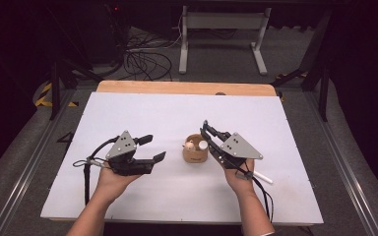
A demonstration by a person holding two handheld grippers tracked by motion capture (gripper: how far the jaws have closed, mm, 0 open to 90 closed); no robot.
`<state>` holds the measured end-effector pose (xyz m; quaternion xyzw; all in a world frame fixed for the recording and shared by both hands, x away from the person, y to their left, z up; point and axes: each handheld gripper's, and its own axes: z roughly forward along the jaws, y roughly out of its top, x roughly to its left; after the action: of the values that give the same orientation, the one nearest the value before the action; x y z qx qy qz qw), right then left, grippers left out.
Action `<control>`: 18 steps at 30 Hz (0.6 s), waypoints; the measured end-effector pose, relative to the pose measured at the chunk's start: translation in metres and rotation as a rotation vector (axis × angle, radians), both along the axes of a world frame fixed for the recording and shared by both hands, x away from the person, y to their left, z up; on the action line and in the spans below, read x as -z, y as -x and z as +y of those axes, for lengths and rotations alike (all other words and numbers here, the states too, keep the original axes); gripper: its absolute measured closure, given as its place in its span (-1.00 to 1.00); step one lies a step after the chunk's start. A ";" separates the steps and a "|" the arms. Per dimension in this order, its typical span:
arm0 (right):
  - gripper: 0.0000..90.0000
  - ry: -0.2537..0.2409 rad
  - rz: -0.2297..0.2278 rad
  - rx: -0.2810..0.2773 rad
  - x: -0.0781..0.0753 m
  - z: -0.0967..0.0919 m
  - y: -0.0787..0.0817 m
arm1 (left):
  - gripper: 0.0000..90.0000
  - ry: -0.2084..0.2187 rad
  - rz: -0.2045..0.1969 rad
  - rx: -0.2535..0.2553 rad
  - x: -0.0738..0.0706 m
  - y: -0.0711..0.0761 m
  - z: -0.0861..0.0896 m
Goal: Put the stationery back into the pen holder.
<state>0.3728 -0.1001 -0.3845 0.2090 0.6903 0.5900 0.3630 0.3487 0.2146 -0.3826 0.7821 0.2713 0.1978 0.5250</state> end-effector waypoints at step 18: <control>0.76 -0.036 0.103 -0.047 0.011 0.014 -0.017 | -0.49 0.013 -0.038 -0.032 0.005 0.002 0.021</control>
<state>0.3894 -0.0857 -0.3956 0.2295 0.7022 0.5988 0.3092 0.3471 0.2352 -0.3880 0.7704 0.2749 0.2191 0.5319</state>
